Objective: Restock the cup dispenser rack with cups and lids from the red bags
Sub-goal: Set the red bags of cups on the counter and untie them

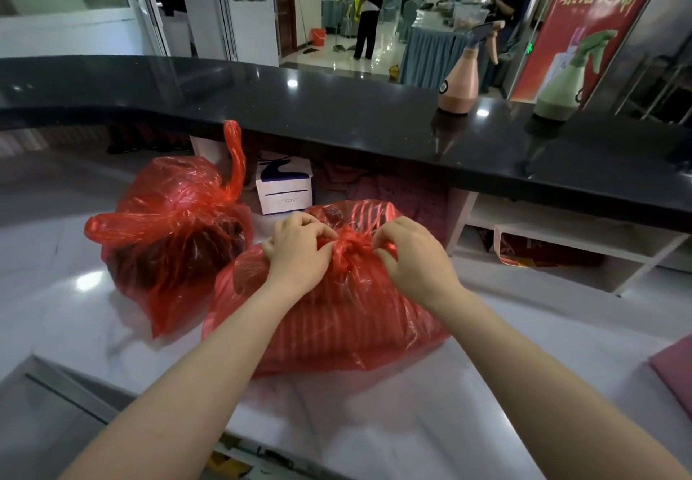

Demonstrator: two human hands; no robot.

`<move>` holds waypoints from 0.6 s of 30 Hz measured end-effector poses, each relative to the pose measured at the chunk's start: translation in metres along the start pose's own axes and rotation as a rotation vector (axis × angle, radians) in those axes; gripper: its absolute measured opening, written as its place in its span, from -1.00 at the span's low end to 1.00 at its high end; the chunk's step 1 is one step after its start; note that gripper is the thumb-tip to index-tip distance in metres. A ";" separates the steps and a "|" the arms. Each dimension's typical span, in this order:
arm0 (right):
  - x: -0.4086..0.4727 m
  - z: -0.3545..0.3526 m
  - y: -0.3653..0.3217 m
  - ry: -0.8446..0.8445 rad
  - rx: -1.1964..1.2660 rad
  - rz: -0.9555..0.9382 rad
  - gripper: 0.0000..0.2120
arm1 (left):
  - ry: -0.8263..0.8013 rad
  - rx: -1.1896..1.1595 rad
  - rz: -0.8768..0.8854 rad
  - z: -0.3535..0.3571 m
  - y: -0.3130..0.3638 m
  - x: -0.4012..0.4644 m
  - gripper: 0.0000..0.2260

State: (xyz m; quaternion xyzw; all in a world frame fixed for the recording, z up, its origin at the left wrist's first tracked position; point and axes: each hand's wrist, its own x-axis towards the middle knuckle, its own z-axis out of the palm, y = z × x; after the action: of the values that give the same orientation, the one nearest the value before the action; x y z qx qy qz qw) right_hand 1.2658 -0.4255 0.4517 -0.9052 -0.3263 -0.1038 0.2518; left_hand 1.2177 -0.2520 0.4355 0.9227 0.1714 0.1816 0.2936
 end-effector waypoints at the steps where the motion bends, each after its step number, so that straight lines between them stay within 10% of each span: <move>1: -0.002 0.000 0.001 -0.008 -0.004 -0.013 -0.97 | 0.002 0.005 -0.006 0.001 0.001 0.000 -0.98; 10: 0.004 0.005 0.005 0.018 0.092 0.057 -0.94 | -0.051 -0.230 -0.033 -0.009 0.018 0.000 -0.88; 18: 0.004 0.009 0.002 0.069 -0.020 -0.020 -0.93 | -0.060 0.017 0.053 -0.005 0.024 0.002 -0.88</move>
State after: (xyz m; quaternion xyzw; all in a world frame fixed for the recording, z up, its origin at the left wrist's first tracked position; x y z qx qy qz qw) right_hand 1.2697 -0.4200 0.4446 -0.9002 -0.3254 -0.1408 0.2529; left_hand 1.2225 -0.2671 0.4538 0.9345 0.1396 0.1598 0.2857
